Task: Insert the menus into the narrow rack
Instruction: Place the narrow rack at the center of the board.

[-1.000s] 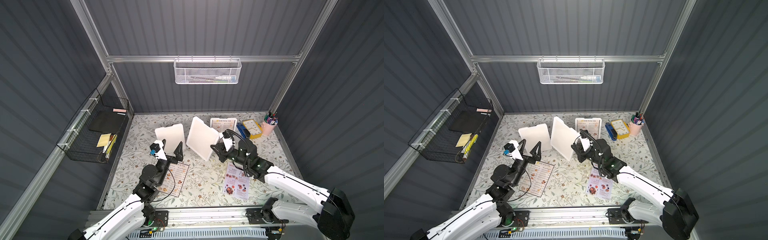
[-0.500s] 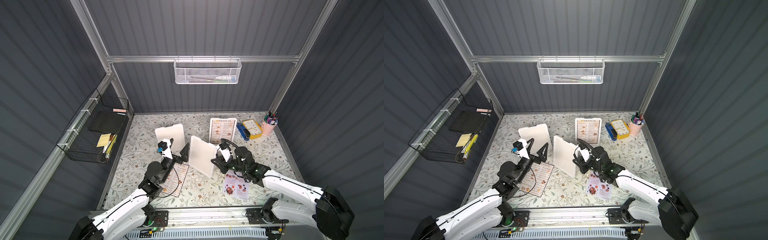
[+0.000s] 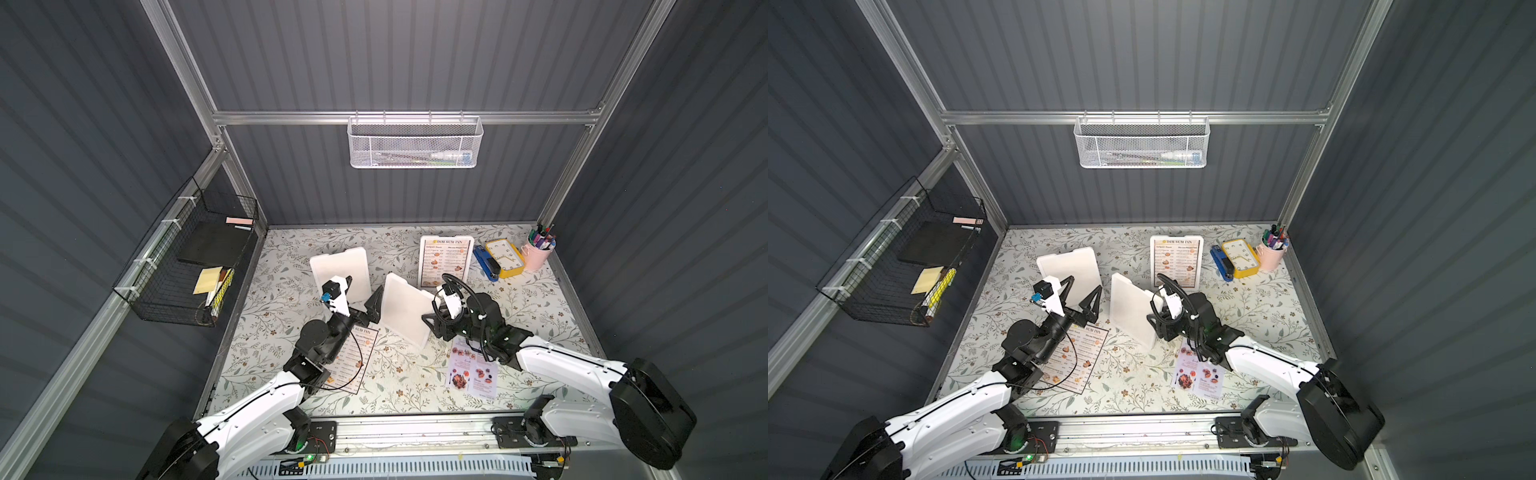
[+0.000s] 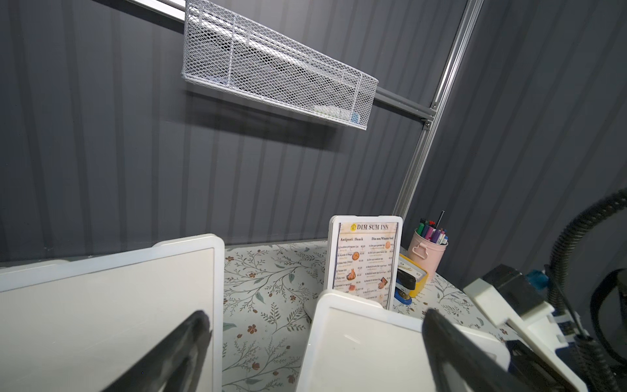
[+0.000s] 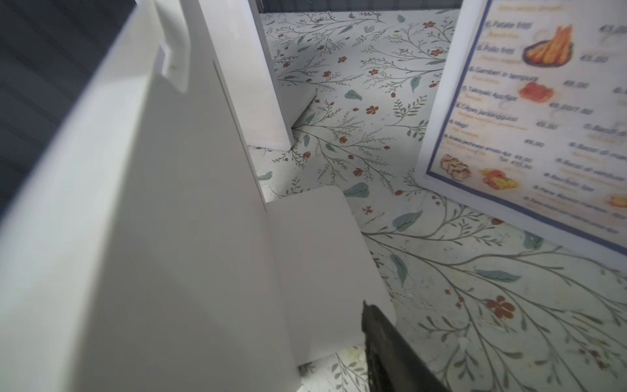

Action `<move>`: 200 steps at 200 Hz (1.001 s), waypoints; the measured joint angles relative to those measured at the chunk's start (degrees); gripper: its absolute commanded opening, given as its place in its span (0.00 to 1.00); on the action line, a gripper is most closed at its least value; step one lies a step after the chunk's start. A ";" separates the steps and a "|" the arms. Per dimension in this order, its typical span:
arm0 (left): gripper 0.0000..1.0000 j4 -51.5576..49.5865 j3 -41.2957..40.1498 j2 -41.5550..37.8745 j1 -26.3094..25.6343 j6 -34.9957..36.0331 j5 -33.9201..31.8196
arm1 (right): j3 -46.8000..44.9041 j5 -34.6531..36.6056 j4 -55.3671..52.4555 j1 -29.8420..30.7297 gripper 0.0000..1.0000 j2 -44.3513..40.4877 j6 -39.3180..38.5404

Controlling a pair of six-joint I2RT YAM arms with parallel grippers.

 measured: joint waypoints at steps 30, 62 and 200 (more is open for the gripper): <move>0.99 0.59 0.00 1.31 0.00 -0.02 0.42 | 0.00 3.19 0.24 -1.79 0.62 0.94 1.14; 0.99 -0.35 0.55 1.79 0.00 -1.03 0.83 | 0.04 5.05 -0.50 -3.34 0.66 1.60 2.34; 0.99 -21.46 11.15 -5.18 0.04 -14.27 -7.69 | 4.57 26.14 -29.64 -3.50 0.99 -15.67 37.27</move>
